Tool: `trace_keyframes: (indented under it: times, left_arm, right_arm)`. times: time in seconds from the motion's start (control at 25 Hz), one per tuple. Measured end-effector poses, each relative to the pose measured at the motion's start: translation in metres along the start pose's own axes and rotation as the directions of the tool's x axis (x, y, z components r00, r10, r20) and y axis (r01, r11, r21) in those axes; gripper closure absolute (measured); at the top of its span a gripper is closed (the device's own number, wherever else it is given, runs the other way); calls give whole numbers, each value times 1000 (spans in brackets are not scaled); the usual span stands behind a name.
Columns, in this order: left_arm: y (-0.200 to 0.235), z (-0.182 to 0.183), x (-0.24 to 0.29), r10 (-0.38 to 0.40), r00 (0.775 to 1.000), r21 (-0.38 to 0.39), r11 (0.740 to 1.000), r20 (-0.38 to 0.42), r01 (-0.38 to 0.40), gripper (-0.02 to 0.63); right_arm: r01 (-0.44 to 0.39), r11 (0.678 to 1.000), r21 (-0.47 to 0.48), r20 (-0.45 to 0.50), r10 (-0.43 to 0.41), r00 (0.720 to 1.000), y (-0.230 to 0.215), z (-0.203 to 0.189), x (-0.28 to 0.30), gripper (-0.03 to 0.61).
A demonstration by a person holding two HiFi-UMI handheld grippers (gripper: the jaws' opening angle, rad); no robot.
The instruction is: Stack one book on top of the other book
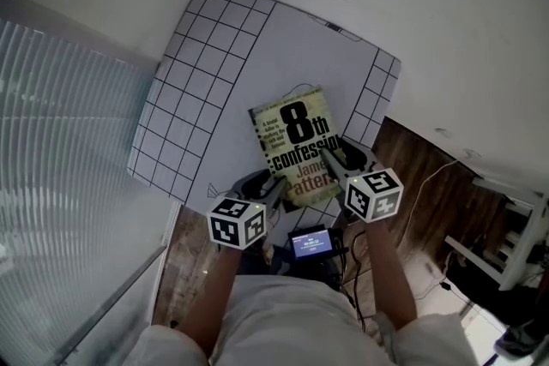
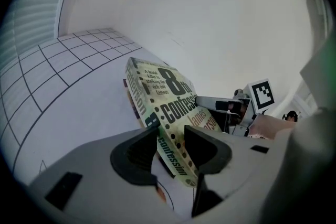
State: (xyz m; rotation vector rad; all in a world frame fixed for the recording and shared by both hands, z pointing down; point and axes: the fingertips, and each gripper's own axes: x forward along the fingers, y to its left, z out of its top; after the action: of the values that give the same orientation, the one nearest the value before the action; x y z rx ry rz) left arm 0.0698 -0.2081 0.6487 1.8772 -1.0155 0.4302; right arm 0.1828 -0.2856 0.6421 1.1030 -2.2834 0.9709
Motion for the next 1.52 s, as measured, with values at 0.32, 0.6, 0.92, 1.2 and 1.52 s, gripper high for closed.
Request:
trace_keyframes:
  times: [0.32,0.6,0.92,1.2,1.52]
  left_arm:
    - [0,-1,1,3,1000,64,998,-19,-1,442]
    - [0,1,-1,27,1000,127,992,-3,-27,434]
    - [11,6,-17,68,997,174,982,19,-71,468]
    - [16,21,-44,87,994,250,963,74,-103,547]
    - [31,37,-79,100,986,343,929,132,-140,598]
  right_arm:
    - [117,977,-181,37,-112,993,3,2,-2,382]
    - [122,975,-187,46,-115,992,2,1,-2,370]
    - [171,968,-185,44,-165,985,-1,1,-3,341]
    - [227,962,-155,59,-220,974,-2,-1,-4,341]
    - [413,874,-256,240,-356,903,14,27,-34,434]
